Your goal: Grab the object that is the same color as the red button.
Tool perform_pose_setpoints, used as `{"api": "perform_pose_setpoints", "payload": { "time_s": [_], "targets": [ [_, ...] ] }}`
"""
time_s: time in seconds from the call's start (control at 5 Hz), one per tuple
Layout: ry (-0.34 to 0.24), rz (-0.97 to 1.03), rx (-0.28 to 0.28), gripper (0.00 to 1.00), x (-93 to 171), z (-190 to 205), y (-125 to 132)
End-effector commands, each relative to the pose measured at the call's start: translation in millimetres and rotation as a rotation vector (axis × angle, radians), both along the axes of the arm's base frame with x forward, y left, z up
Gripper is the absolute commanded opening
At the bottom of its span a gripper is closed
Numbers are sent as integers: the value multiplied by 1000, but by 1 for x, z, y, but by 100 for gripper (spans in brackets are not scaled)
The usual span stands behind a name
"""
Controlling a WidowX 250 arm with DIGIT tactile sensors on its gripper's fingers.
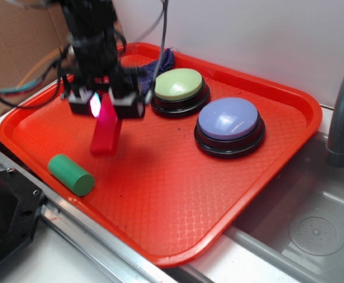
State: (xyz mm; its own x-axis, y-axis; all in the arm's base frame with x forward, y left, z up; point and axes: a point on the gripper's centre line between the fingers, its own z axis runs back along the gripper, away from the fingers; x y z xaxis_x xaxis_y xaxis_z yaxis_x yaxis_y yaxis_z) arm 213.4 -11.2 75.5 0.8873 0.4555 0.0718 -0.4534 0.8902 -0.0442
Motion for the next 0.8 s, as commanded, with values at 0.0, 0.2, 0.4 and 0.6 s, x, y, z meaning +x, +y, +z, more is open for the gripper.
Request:
{"api": "perform_pose_setpoints", "payload": {
  "time_s": [0.0, 0.2, 0.4, 0.6],
  "targets": [
    [-91, -288, 50, 0, 1, 109, 13],
    [-112, -434, 94, 0, -8, 132, 15],
    [-144, -505, 34, 0, -11, 140, 17],
    [-114, -505, 8, 0, -7, 135, 22]
  ]
}}
